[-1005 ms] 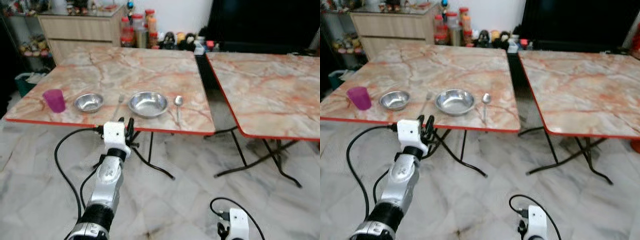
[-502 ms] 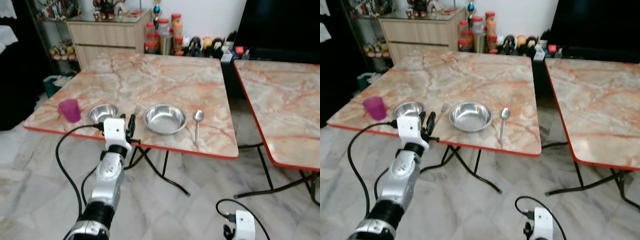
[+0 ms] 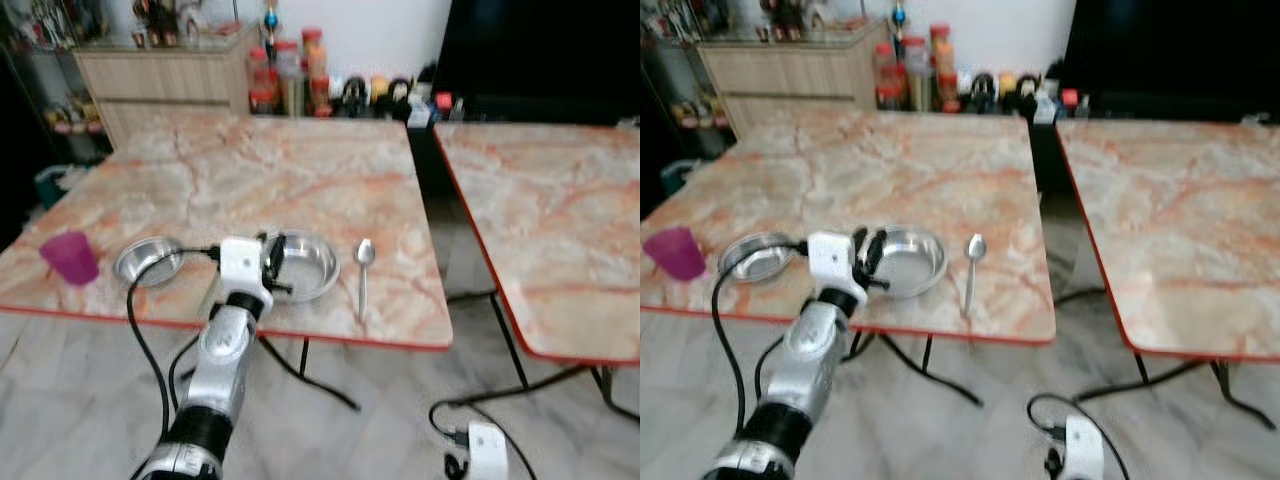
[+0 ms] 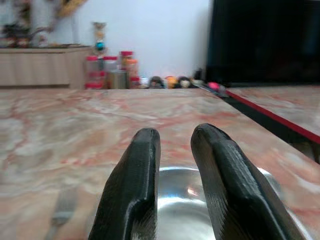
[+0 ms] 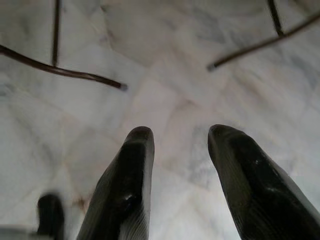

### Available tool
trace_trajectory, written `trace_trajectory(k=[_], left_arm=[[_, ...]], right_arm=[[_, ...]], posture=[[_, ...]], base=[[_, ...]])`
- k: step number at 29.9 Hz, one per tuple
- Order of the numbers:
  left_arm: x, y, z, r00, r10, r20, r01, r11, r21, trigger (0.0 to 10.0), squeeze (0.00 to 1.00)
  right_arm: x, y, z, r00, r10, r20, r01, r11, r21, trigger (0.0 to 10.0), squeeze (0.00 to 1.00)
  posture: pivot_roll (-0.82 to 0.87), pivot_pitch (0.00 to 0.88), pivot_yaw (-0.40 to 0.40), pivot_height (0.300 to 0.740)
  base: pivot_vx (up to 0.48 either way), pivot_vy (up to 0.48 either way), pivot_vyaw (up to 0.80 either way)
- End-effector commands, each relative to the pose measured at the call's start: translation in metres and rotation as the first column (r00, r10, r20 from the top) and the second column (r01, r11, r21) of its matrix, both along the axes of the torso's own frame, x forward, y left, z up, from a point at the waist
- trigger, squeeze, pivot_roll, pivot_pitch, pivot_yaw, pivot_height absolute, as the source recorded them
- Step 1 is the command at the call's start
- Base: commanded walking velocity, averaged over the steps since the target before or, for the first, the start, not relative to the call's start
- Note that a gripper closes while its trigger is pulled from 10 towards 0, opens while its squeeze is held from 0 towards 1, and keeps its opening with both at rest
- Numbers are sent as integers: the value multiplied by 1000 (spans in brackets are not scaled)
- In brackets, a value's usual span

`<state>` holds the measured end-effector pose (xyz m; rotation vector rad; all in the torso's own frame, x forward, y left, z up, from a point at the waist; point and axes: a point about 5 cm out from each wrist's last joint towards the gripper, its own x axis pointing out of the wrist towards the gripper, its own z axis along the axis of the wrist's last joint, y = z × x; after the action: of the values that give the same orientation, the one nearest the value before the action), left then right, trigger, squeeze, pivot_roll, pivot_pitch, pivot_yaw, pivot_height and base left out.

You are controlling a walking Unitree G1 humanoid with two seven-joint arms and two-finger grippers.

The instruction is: Setting the table

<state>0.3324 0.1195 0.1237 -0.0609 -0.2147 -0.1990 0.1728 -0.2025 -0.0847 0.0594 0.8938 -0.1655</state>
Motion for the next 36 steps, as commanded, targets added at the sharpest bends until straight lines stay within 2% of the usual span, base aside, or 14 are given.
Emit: trace_trajectory(k=[1, 4, 5, 6, 14, 19, 20, 26, 27, 28, 29, 32, 36], left_arm=[[2, 13, -3, 998, 40, -40, -41, 999, -18, 10000, 0], [4, 16, -4, 995, 67, -77, -72, 995, -65, 10000, 0], [6, 17, -4, 993, 70, -94, -79, 993, -91, 10000, 957], [7, 17, -3, 992, 63, -108, -77, 989, -126, 10000, 1000], [10, 21, 1, 988, 57, -141, -86, 975, -207, 10000, 1000], [16, 25, 4, 979, 66, -192, -120, 951, -284, 10000, 1000], [18, 26, 6, 979, 59, -196, -119, 943, -309, 10000, 1000], [28, 12, 3, 947, -47, -318, -59, 947, -315, 10000, 1000], [29, 5, 2, 937, -96, -337, -21, 944, -329, 10000, 137], [29, 5, 2, 937, -96, -337, -21, 944, -329, 10000, 137], [30, -1, 0, 925, -123, -360, 6, 951, -308, 10000, 0], [31, -6, -2, 912, -133, -389, 11, 954, -301, 10000, 0], [32, -6, -4, 906, -99, -411, -21, 961, -277, 10000, 0]], right_arm=[[6, 11, 1, 1000, 19, 9, -19, 1000, 19, 10000, 0], [6, 13, 1, 1000, 23, 9, -23, 1000, 21, 10000, 0], [6, 13, 1, 1000, 23, 9, -23, 999, 22, 10000, 0], [6, 14, 1, 1000, 23, 8, -23, 999, 24, 10000, 0], [3, 16, -1, 1000, 18, 2, -18, 1000, 25, 10000, 0], [0, 16, -2, 1000, 9, 0, -9, 1000, 24, 10000, 0], [-1, 16, -3, 1000, 7, -2, -7, 1000, 25, 10000, 0], [-1, 18, -3, 1000, 5, -4, -5, 1000, 26, 10000, 0], [-1, 18, -3, 1000, 5, -3, -5, 1000, 26, 10000, 0], [-1, 18, -3, 1000, 5, -3, -5, 1000, 26, 10000, 0], [-1, 18, -3, 1000, 3, -2, -3, 1000, 27, 10000, 0], [-1, 19, -3, 1000, 0, -1, 0, 1000, 29, 10000, 0], [0, 19, -3, 1000, -7, 2, 6, 999, 33, 10000, 0]], posture=[[89, 0, -42, 736], [93, 0, -41, 736], [96, 0, -41, 736], [97, 0, -40, 736], [89, 0, -29, 736], [88, 0, -25, 736], [88, 0, -25, 736], [85, 0, -21, 736], [81, 0, -17, 736], [81, 0, -17, 736], [80, 0, -13, 736], [74, 0, -4, 736], [71, 0, -2, 736]], base=[[0, 0, 0], [0, 0, 0], [0, 0, 0], [0, 0, 0], [0, 0, 0], [0, 0, 0], [0, 0, 0], [0, 0, 0], [0, 0, 0], [0, 0, 0], [0, 0, 0], [0, 0, 0], [0, 0, 0]])
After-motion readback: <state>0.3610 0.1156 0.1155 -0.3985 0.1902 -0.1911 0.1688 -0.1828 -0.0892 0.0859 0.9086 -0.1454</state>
